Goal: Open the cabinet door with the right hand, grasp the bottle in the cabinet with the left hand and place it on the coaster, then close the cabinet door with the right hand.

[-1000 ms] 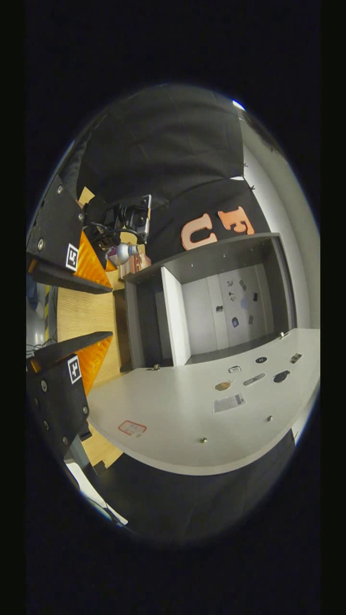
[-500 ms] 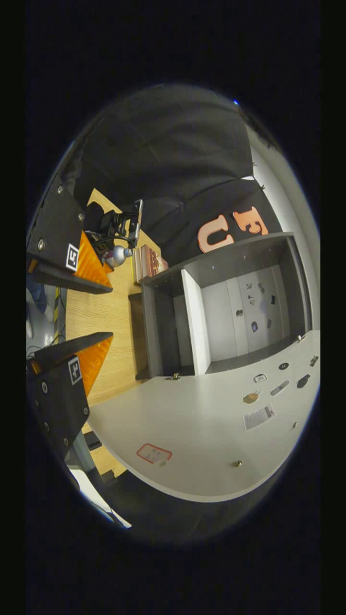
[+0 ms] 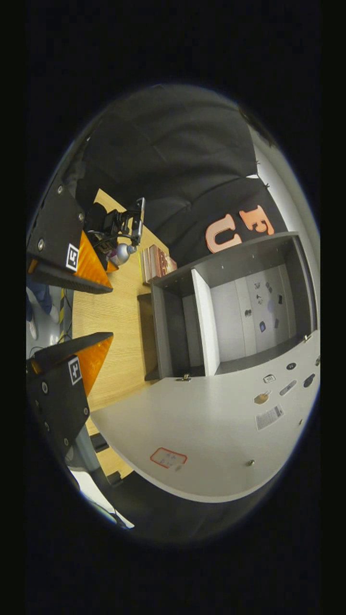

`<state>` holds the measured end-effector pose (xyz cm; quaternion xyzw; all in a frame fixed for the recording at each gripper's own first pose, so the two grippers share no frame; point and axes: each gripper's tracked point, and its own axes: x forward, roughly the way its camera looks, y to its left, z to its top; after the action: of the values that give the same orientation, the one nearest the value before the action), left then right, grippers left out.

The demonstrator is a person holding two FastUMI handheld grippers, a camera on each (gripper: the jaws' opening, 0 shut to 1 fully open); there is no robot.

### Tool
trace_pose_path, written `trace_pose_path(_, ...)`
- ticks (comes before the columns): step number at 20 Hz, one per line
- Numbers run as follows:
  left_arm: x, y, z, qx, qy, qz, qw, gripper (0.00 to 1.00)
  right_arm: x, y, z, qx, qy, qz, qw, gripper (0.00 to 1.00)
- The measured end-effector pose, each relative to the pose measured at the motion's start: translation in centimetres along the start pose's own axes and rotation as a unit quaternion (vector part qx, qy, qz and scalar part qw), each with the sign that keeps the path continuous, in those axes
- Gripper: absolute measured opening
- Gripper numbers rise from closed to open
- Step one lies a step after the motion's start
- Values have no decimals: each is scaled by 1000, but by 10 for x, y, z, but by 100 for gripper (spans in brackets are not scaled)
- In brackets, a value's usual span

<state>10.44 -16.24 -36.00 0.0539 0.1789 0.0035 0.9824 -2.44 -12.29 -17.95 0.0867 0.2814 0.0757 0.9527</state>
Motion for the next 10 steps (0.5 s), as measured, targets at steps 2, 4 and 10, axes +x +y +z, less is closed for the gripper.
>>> trace_pose_path(2,-6,0,-3,-1,6,4,1000,86,-3,1,-3,0,0,1,1000,50)
trace_pose_path(4,-12,0,-6,-1,12,6,1000,86,-7,1,-8,0,3,3,1000,50)
trace_pose_path(10,-19,3,-15,-2,24,13,1000,88,-12,-2,-14,2,6,4,1000,50)
